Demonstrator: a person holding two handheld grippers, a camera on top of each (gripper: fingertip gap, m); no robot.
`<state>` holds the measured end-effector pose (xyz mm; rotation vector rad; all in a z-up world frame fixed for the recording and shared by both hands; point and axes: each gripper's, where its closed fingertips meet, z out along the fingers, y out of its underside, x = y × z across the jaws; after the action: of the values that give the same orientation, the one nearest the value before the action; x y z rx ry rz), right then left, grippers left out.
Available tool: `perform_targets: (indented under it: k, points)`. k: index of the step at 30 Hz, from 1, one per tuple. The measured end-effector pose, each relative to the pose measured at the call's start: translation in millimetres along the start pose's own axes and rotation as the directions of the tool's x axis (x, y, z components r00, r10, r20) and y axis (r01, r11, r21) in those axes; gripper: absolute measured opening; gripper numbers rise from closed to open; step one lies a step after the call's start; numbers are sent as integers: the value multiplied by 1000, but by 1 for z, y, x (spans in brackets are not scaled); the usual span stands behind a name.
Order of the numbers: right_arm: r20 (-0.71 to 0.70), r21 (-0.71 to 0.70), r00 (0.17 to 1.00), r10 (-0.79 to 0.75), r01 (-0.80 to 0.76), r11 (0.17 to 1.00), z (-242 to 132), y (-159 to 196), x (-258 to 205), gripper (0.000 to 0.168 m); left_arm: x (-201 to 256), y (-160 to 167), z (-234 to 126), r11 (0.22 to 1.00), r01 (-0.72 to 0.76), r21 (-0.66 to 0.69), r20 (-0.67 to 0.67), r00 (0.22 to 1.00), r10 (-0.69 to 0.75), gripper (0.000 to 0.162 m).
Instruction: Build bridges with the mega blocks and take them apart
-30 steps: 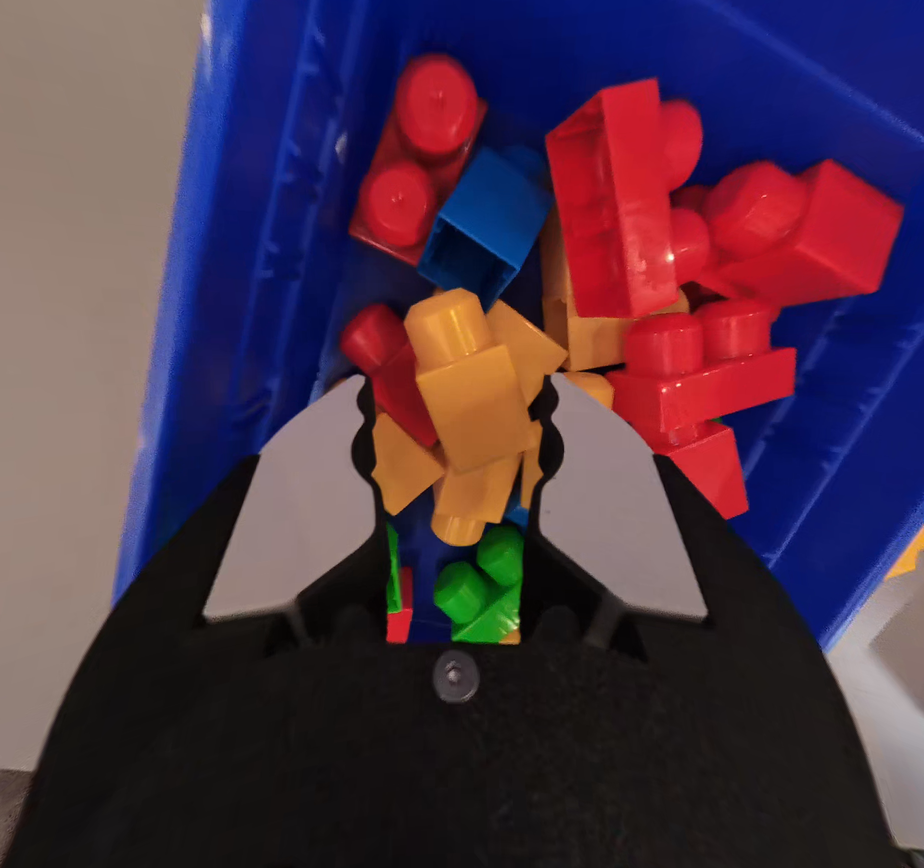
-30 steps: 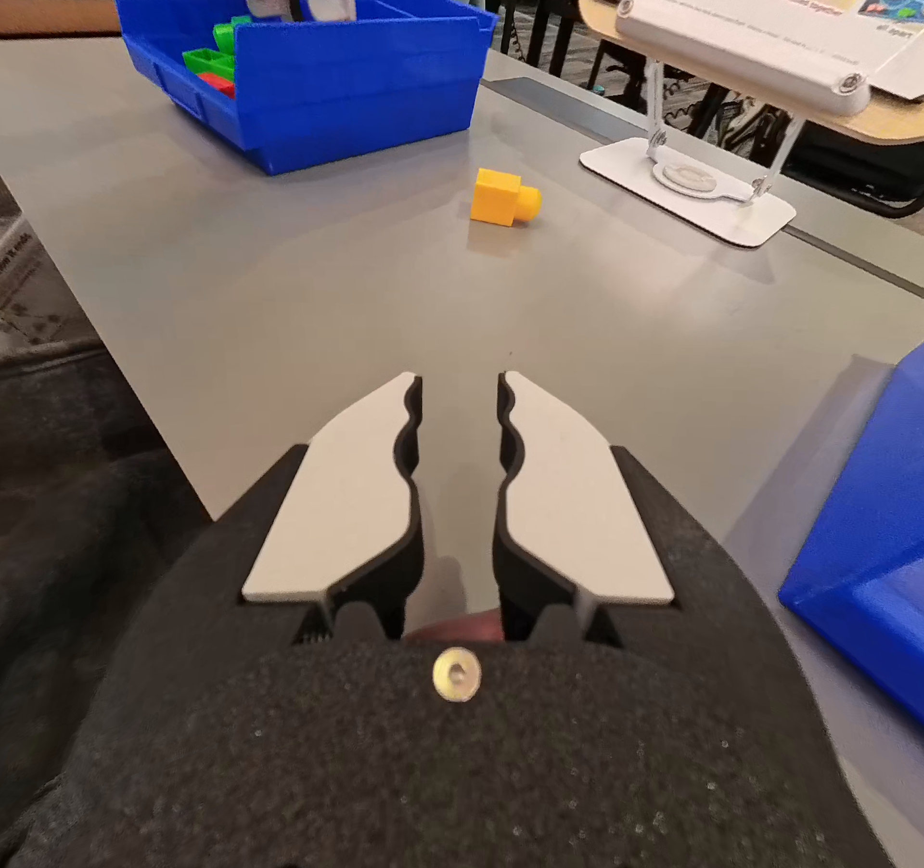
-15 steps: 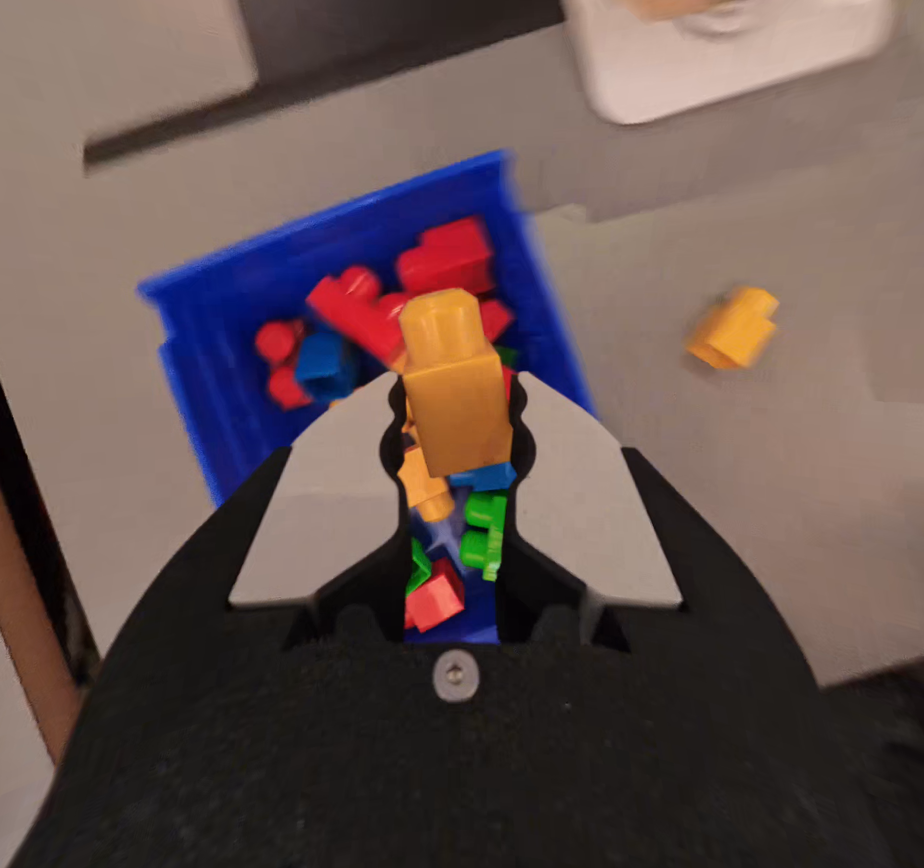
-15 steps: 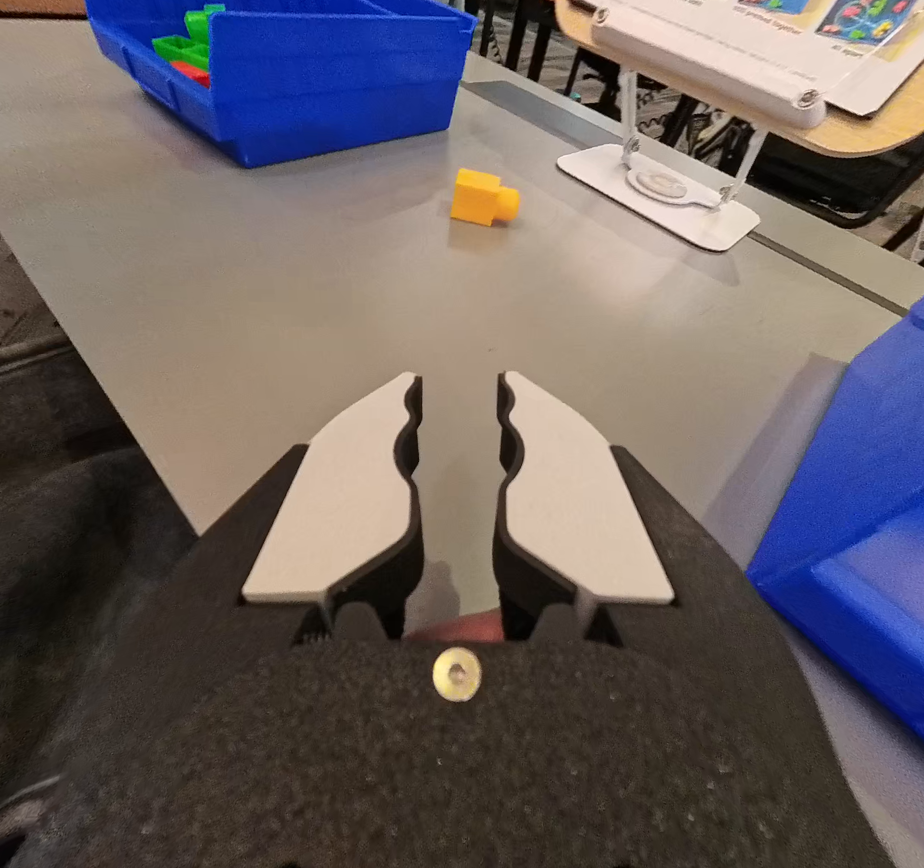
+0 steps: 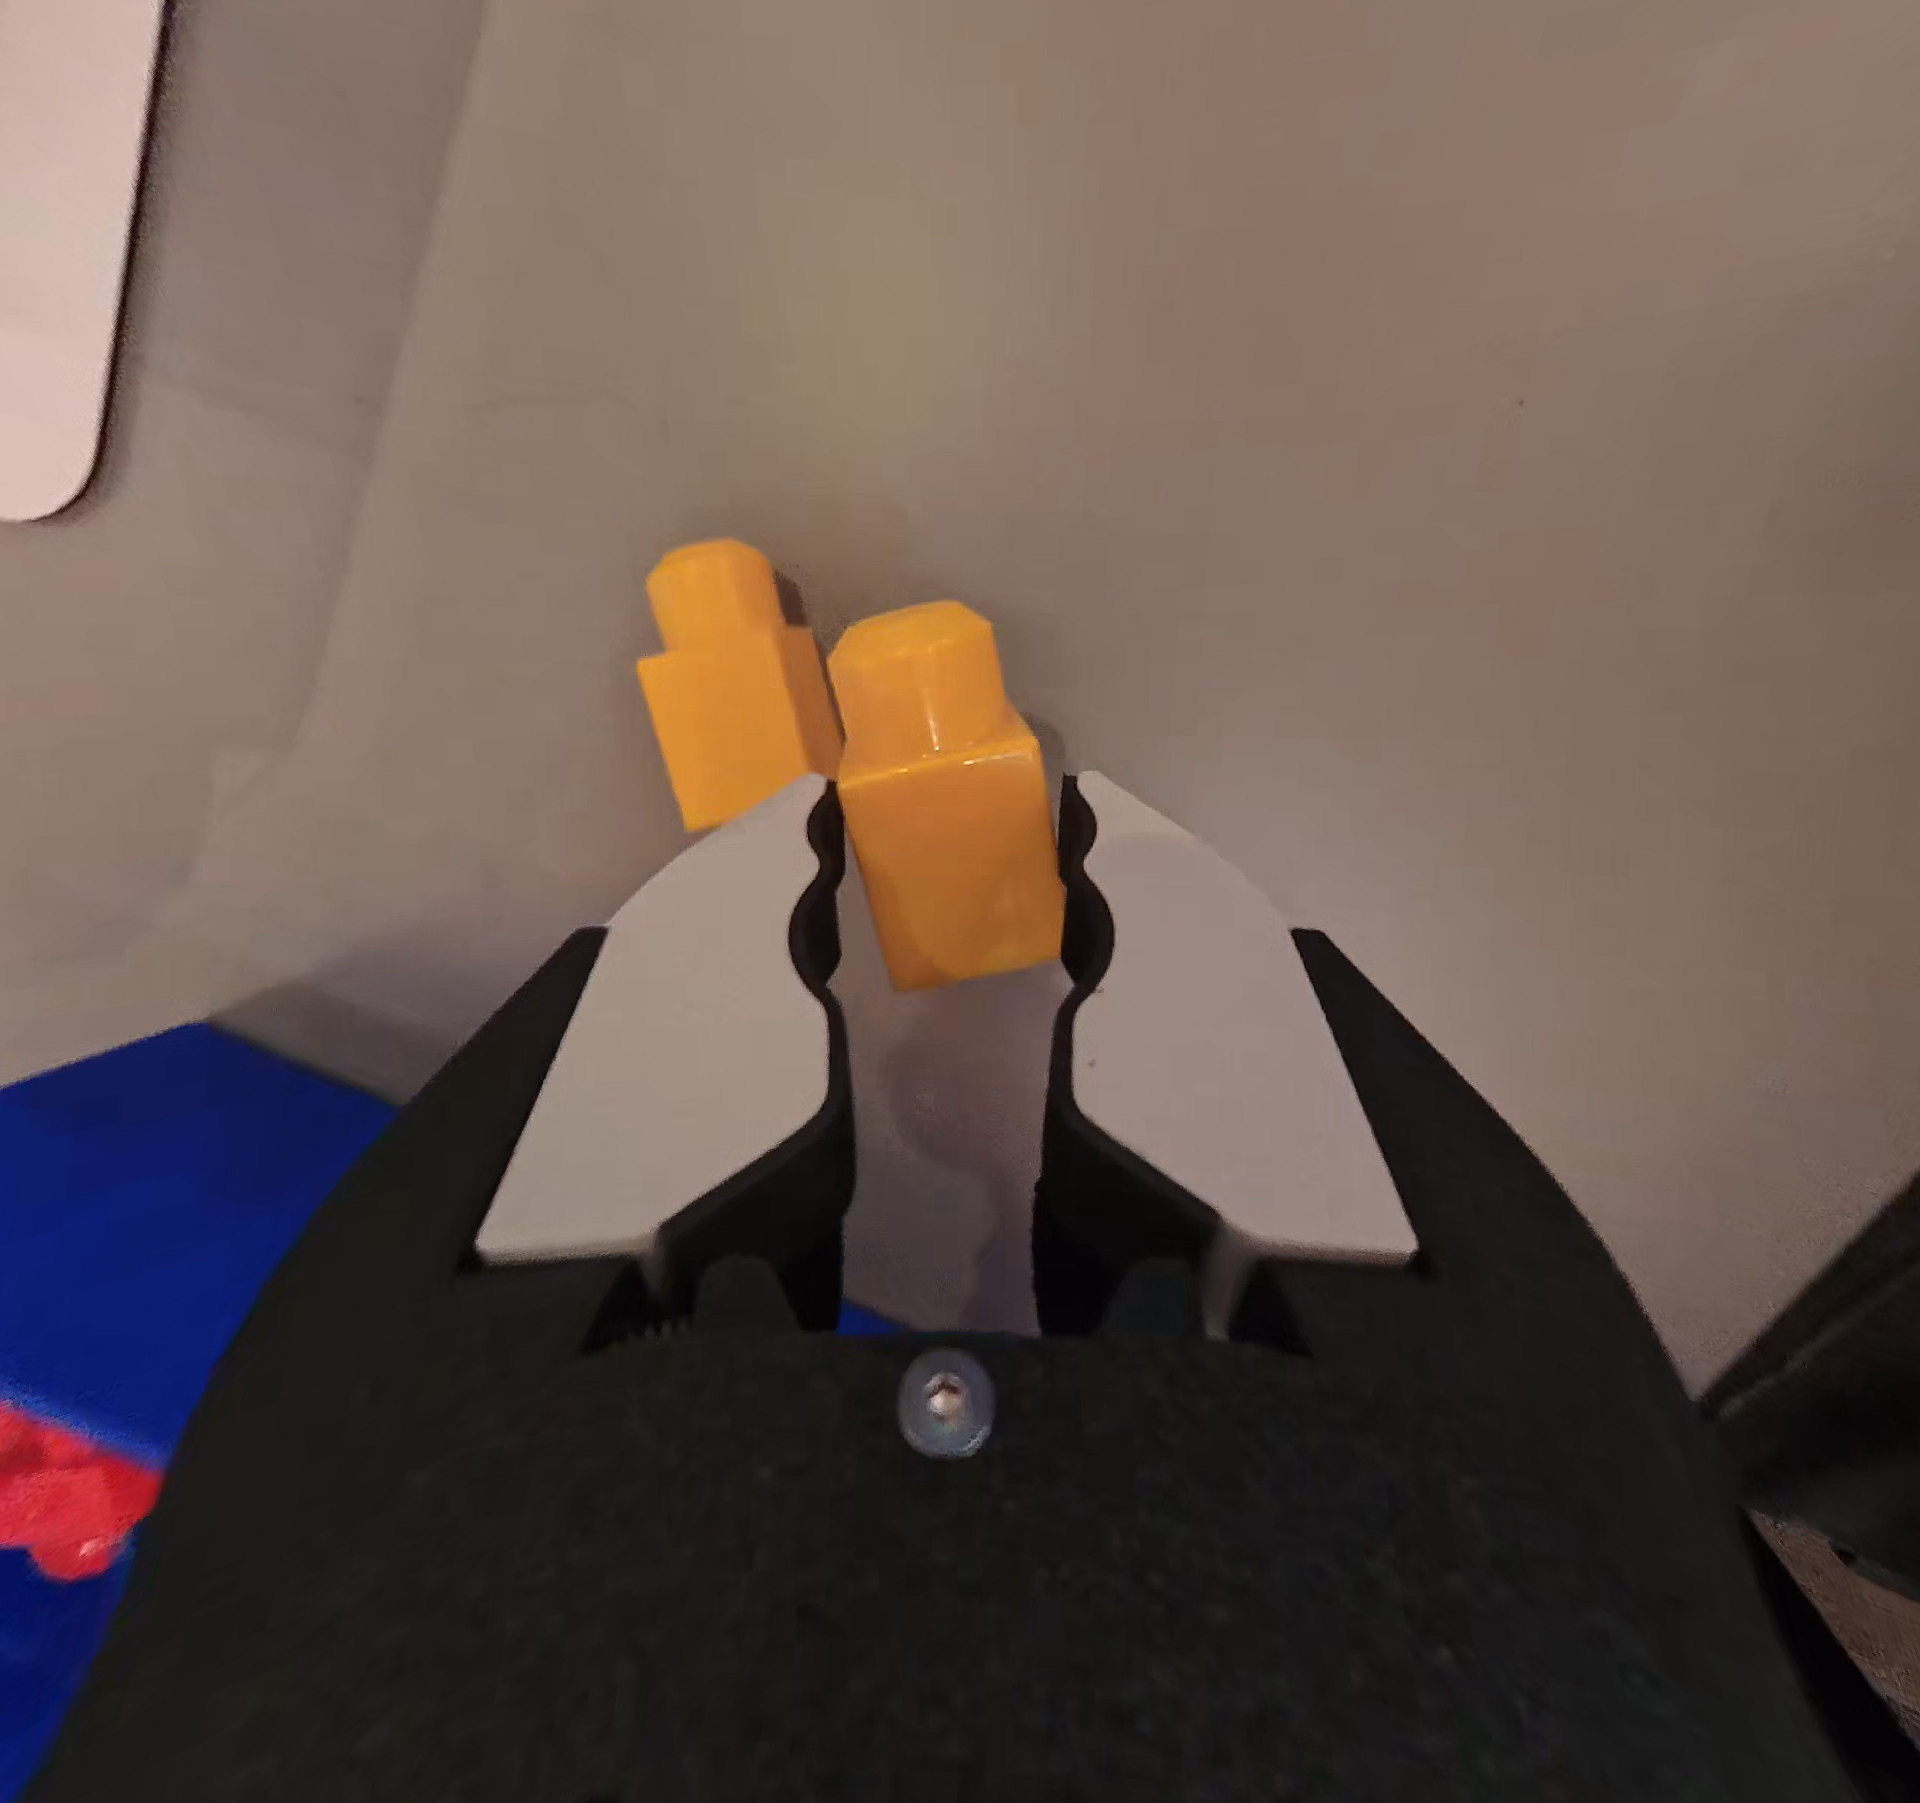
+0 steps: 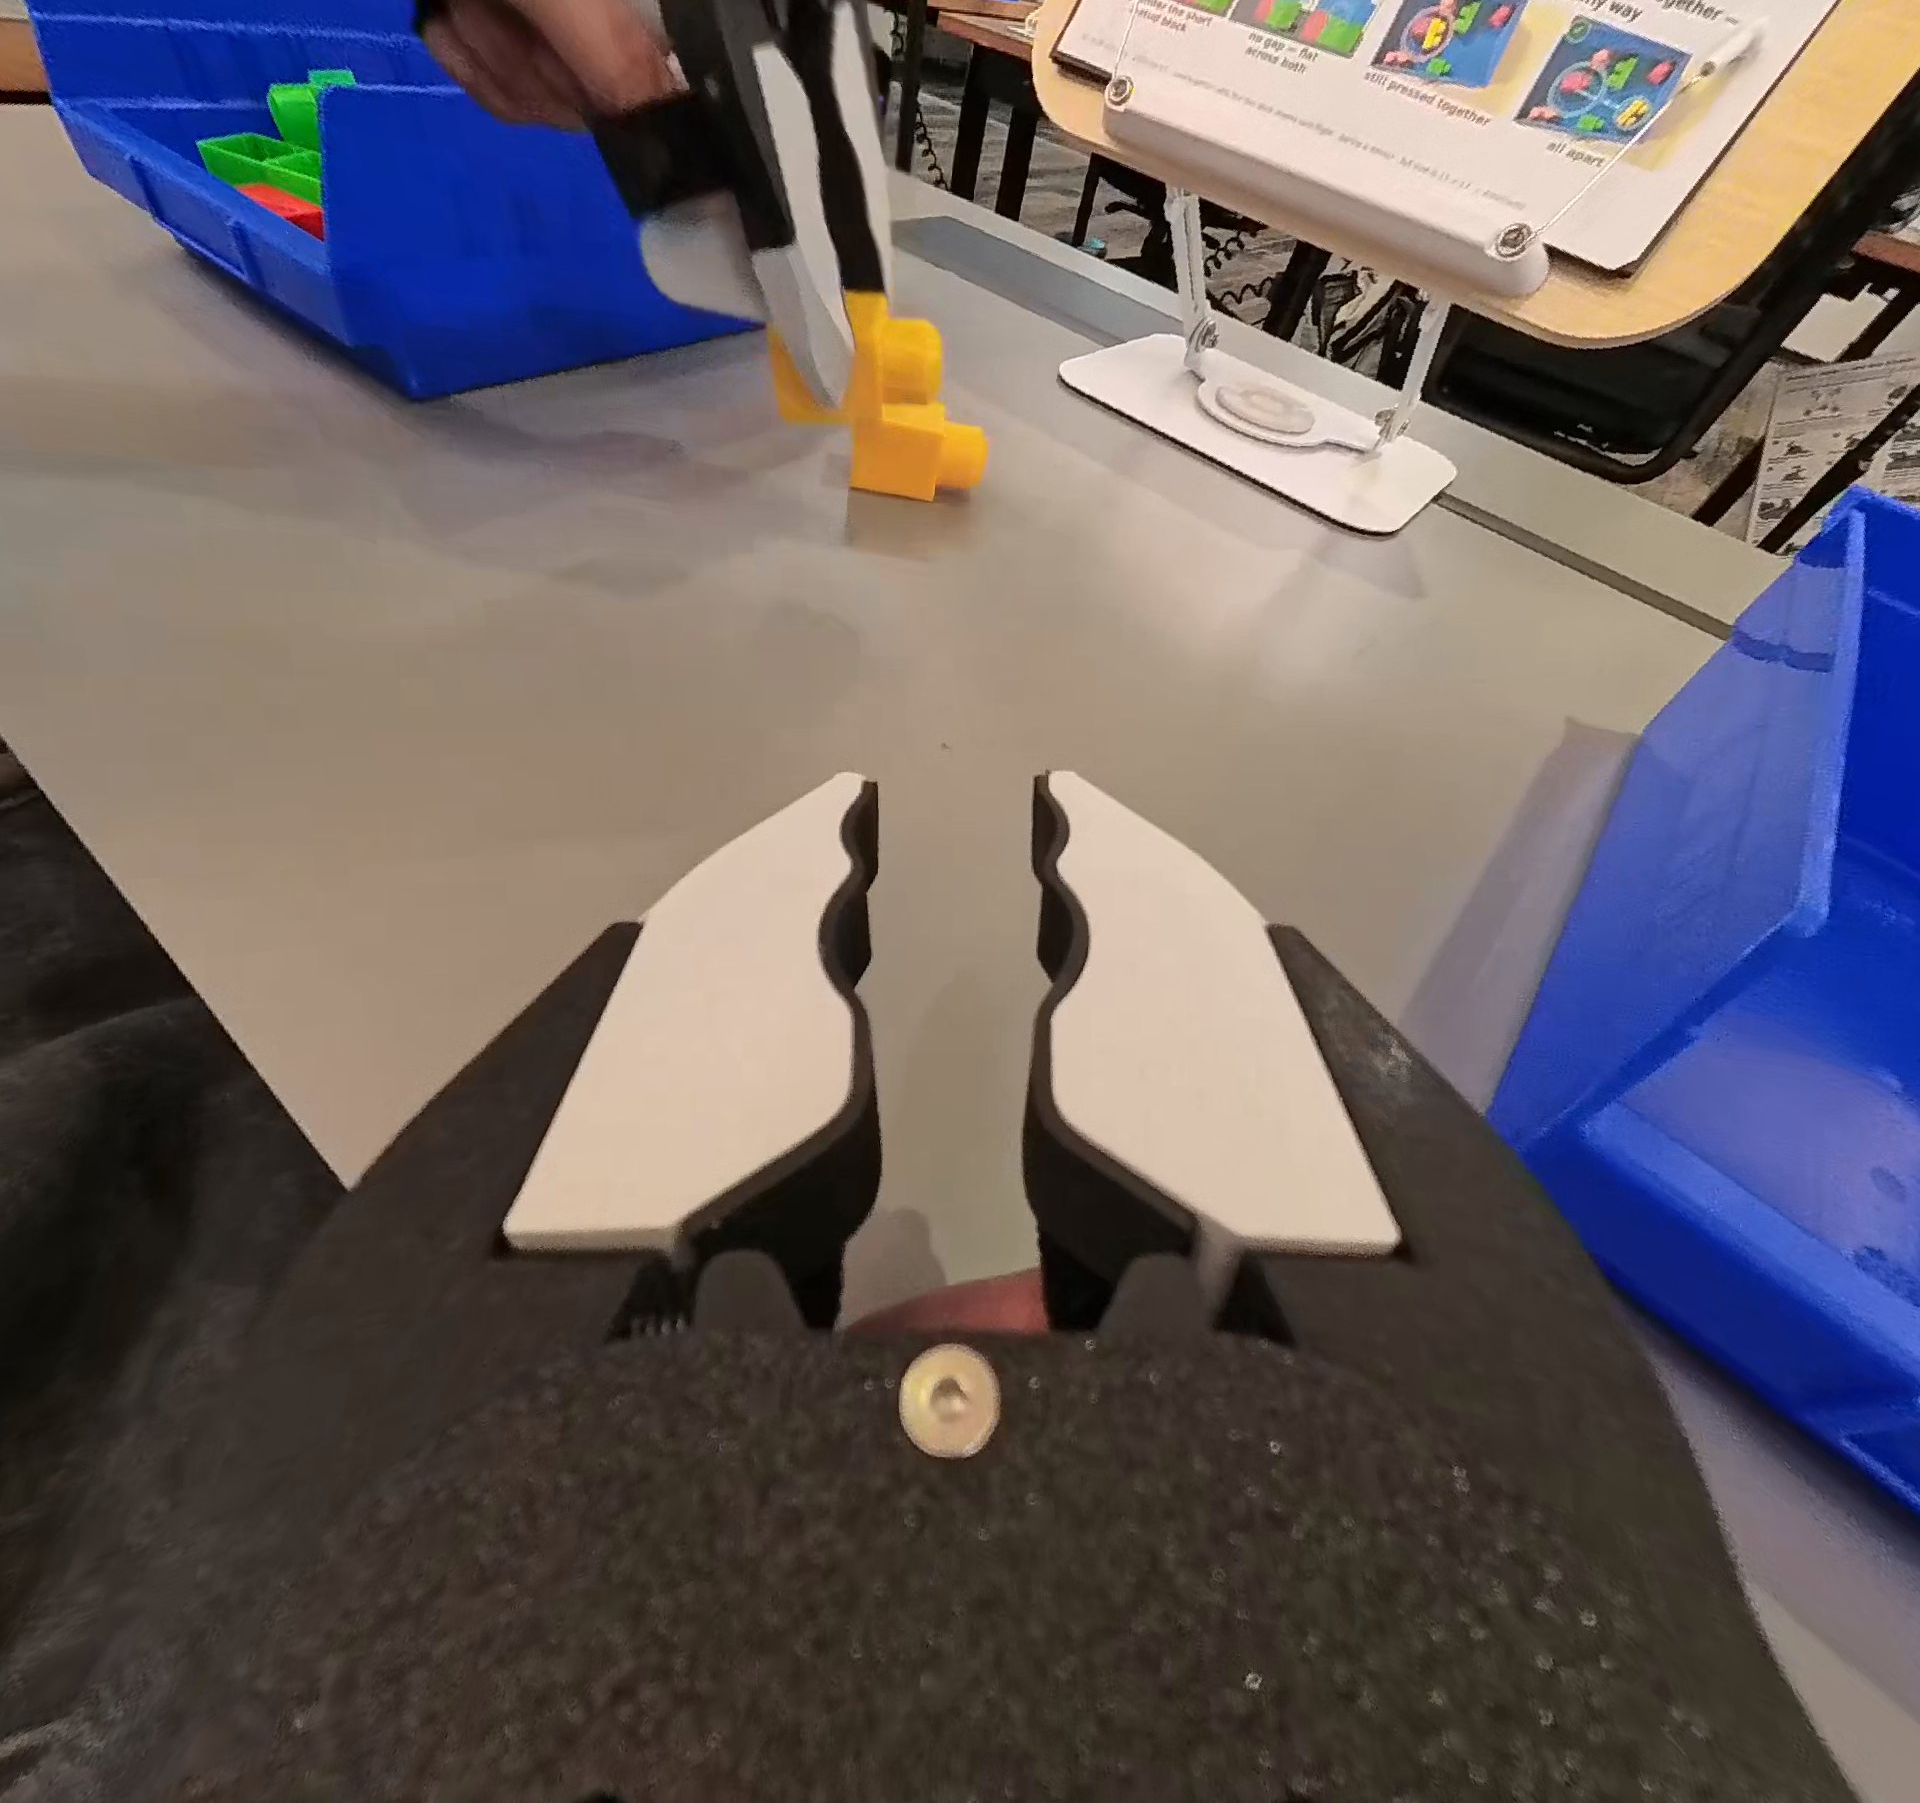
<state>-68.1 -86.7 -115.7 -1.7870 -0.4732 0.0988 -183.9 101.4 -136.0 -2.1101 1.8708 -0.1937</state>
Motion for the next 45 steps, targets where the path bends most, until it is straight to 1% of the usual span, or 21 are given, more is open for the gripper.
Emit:
perform_targets:
  k: [3, 5, 9, 14, 16, 18, 21, 22, 24, 27, 29, 31, 33, 36, 40, 42, 45]
  points:
    - [-8, 0, 1000, 3, -3, 1000, -1, 1, 2, 28, 7, -8, 20, 999, -28, -25, 17, 999, 29, 39]
    - [-6, 2, 1000, 17, -17, 1000, -3, 1, 3, 28, 2, -8, 28, 998, -28, -54, 65, 997, 31, 39]
    - [5, 8, 998, 56, -56, 998, -6, 2, 6, 28, 1, -7, 40, 998, -11, -60, 67, 998, 15, 40]
    - [18, 5, 997, 77, -77, 997, -6, 3, 7, 28, -2, -1, 50, 997, -44, -67, 128, 990, 52, 43]
    - [20, 2, 997, 72, -72, 997, -6, 3, 6, 28, -7, -4, 47, 998, -49, -42, 188, 981, 56, 50]
    - [19, 3, 997, 68, -68, 998, -6, 3, 6, 27, -10, -8, 37, 999, -43, 5, 244, 969, 41, 57]
    - [18, 2, 998, 67, -67, 998, -7, 3, 7, 27, -5, -8, 5, 994, -35, 106, 297, 955, 1, 59]
    - [16, 0, 998, 67, -67, 998, -7, 3, 7, 27, -4, -3, -10, 991, -26, 134, 318, 948, -18, 59]
    - [15, 2, 997, 70, -70, 998, -8, 3, 8, 27, -3, 19, -41, 983, 9, 184, 365, 928, -77, 63]
    - [16, -1, 997, 73, -73, 997, -7, 4, 8, 27, -2, 68, -86, 949, 137, 285, 374, 895, -242, 64]
    - [15, -6, 997, 70, -70, 998, -7, 4, 8, 27, 0, 104, -109, 880, 274, 389, 303, 864, -403, 64]
    - [11, -8, 998, 62, -62, 998, -7, 4, 7, 27, 1, 140, -122, 788, 407, 462, 216, 810, -546, 69]
    - [5, -8, 999, 50, -50, 999, -6, 4, 7, 27, 1, 170, -124, 732, 463, 500, 195, 763, -616, 68]
    - [0, -18, 999, 34, -34, 999, -4, 5, 6, 27, 7, 196, -116, 717, 484, 501, 195, 744, -639, 66]
    - [-1, -25, 1000, 14, -14, 1000, -2, 5, 4, 27, 9, 204, -110, 775, 435, 458, 238, 780, -579, 66]
    - [-1, -26, 1000, 9, -9, 1000, -1, 5, 4, 27, -1, 205, -111, 813, 398, 426, 276, 798, -535, 66]
    - [1, -29, 1000, 9, -9, 1000, -1, 5, 4, 27, -35, 201, -116, 853, 355, 383, 298, 826, -478, 66]
